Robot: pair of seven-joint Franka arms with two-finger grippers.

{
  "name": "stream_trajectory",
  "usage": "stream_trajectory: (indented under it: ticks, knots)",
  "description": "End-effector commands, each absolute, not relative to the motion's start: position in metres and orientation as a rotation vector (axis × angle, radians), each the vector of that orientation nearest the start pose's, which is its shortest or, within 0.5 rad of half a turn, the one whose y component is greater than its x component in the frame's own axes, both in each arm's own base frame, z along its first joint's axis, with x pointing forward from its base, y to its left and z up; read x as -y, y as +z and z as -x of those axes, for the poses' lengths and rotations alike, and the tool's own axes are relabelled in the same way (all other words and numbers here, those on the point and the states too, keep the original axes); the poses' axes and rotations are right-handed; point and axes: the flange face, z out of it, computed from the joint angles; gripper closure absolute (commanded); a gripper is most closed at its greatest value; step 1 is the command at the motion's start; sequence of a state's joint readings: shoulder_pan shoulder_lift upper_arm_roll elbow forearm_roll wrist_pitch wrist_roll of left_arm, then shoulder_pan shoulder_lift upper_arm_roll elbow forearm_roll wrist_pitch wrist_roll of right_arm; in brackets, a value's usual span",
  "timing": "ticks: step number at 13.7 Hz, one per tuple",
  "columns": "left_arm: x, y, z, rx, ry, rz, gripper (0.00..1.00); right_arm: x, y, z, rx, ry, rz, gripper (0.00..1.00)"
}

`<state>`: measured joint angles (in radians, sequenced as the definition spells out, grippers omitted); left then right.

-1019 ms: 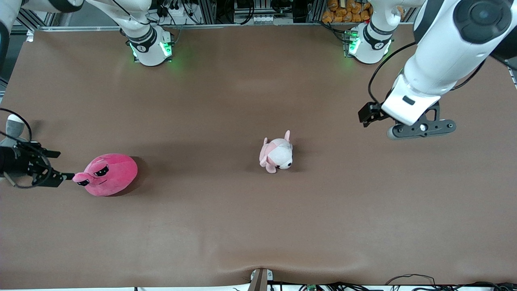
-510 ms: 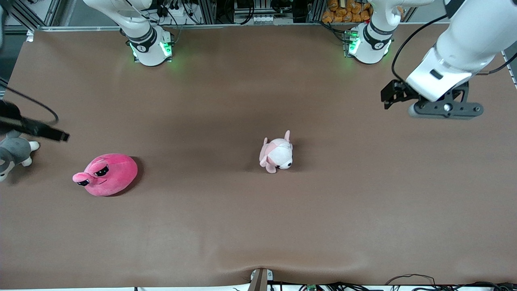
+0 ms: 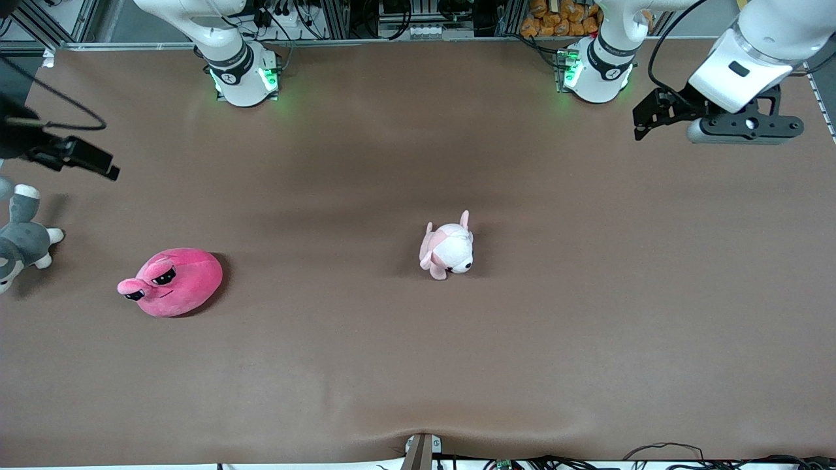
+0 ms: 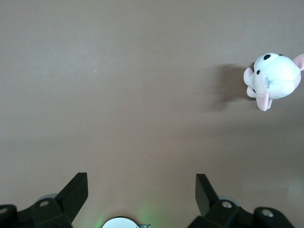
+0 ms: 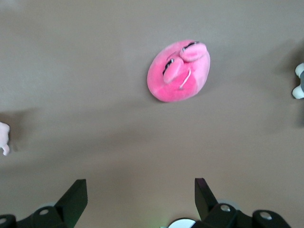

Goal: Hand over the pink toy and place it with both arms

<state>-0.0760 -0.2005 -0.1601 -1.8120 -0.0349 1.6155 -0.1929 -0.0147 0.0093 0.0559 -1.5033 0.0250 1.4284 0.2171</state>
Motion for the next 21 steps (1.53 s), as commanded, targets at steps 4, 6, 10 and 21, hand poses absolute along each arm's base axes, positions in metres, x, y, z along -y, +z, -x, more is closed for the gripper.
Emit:
stream_trajectory:
  ticks: [4,6,10,21]
  knots:
    - [0.109,0.611,-0.46,-0.037,-0.01,3.145,0.0,-0.029,0.646,-0.532,-0.151,0.101,3.262,0.0]
    - [0.1,0.622,-0.463,-0.095,-0.059,3.073,0.0,-0.029,0.645,-0.535,-0.154,0.124,3.249,0.0]
    - [0.05,0.633,-0.472,0.004,-0.076,3.042,0.0,-0.031,0.647,-0.537,-0.154,0.094,3.219,0.0]
    - [0.024,0.651,-0.495,0.072,-0.015,3.046,0.0,-0.025,0.644,-0.539,-0.178,0.093,3.149,0.0]
